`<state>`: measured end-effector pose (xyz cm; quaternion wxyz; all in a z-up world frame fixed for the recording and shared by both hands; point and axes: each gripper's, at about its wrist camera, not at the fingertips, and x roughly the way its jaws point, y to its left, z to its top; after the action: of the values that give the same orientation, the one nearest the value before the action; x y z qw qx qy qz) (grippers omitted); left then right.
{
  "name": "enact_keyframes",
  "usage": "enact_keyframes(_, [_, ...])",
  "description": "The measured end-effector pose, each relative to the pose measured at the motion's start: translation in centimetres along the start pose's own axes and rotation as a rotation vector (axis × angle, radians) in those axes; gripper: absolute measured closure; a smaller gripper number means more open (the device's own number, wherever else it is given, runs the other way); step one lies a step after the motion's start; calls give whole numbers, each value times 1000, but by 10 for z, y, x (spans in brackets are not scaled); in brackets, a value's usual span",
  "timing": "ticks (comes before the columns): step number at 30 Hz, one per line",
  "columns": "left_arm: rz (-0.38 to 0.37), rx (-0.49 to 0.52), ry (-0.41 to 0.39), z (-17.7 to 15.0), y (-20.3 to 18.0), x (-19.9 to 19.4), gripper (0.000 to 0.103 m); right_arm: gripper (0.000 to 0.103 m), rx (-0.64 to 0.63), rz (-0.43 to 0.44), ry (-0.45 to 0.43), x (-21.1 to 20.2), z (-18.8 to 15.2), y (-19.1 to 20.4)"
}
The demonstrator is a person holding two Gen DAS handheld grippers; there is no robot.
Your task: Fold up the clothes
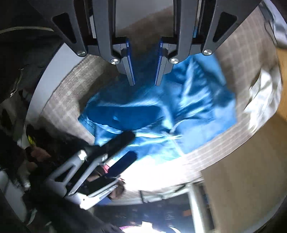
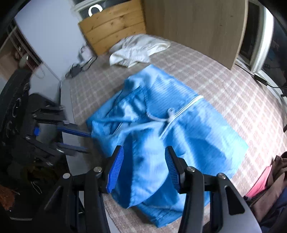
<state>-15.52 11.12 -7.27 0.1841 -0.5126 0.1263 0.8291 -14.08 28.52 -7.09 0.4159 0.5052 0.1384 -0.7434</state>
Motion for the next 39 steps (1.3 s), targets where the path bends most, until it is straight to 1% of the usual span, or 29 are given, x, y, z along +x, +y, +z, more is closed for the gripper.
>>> enact_keyframes(2, [23, 58, 13, 4, -8, 12, 82, 55, -42, -38, 30, 7, -4, 11])
enact_keyframes(4, [36, 103, 28, 7, -13, 24, 82, 55, -75, -104, 66, 20, -8, 15])
enact_keyframes(5, [31, 107, 38, 8, -13, 30, 86, 56, -74, -131, 85, 28, -10, 13])
enact_keyframes(6, [27, 111, 49, 8, -13, 34, 101, 58, -61, -139, 97, 33, -12, 9])
enact_keyframes(7, [17, 103, 54, 9, -11, 36, 102, 78, -37, -136, 96, 35, -13, 3])
enact_keyframes(8, [7, 95, 59, 10, -9, 38, 103, 100, 3, -120, 86, 35, -14, -5])
enact_keyframes(11, [12, 71, 59, 6, -1, 34, 103, 100, 186, -21, -8, 21, -25, -37])
enact_keyframes(14, [37, 47, 74, 1, 9, 31, 103, 100, 350, 72, -149, -4, -40, -64])
enact_keyframes(18, [63, 10, 95, -5, 20, 28, 103, 100, 561, 198, -363, -28, -64, -93])
enact_keyframes(20, [49, -4, 100, -10, 21, 29, 103, 100, 615, 217, -379, -27, -75, -96])
enact_keyframes(22, [38, 3, 107, -13, 18, 28, 103, 100, 662, 231, -390, -24, -86, -98])
enact_keyframes(23, [32, 10, 102, -13, 16, 25, 103, 96, 645, 213, -360, -21, -87, -93])
enact_keyframes(24, [27, 17, 97, -12, 14, 21, 103, 96, 635, 204, -322, -16, -85, -90])
enact_keyframes(26, [25, 69, 65, -5, 5, 8, 100, 95, 617, 203, -283, -13, -82, -82])
enact_keyframes(27, [24, 95, 48, -2, 1, 1, 91, 95, 608, 201, -266, -11, -80, -78])
enact_keyframes(29, [26, 180, 31, 9, -14, -3, 79, 95, 580, 181, -244, -11, -75, -73])
enact_keyframes(30, [24, 221, 26, 14, -21, -3, 79, 95, 564, 169, -227, -10, -72, -70])
enact_keyframes(32, [15, 306, 46, 21, -36, 4, 79, 93, 541, 142, -191, -7, -71, -68])
enact_keyframes(33, [19, 370, 65, 24, -46, 12, 79, 91, 530, 125, -171, -5, -70, -65])
enact_keyframes(35, [23, 481, 98, 24, -58, 28, 79, 81, 514, 85, -121, -1, -70, -63])
enact_keyframes(36, [26, 509, 115, 24, -61, 34, 80, 80, 504, 69, -95, 1, -71, -62])
enact_keyframes(37, [6, 530, 148, 23, -63, 42, 83, 80, 496, 60, -73, 2, -72, -59])
enact_keyframes(38, [-26, 525, 172, 24, -60, 46, 101, 80, 487, 52, -53, 4, -73, -57])
enact_keyframes(39, [-58, 517, 196, 25, -56, 50, 103, 80, 479, 53, -40, 7, -72, -55])
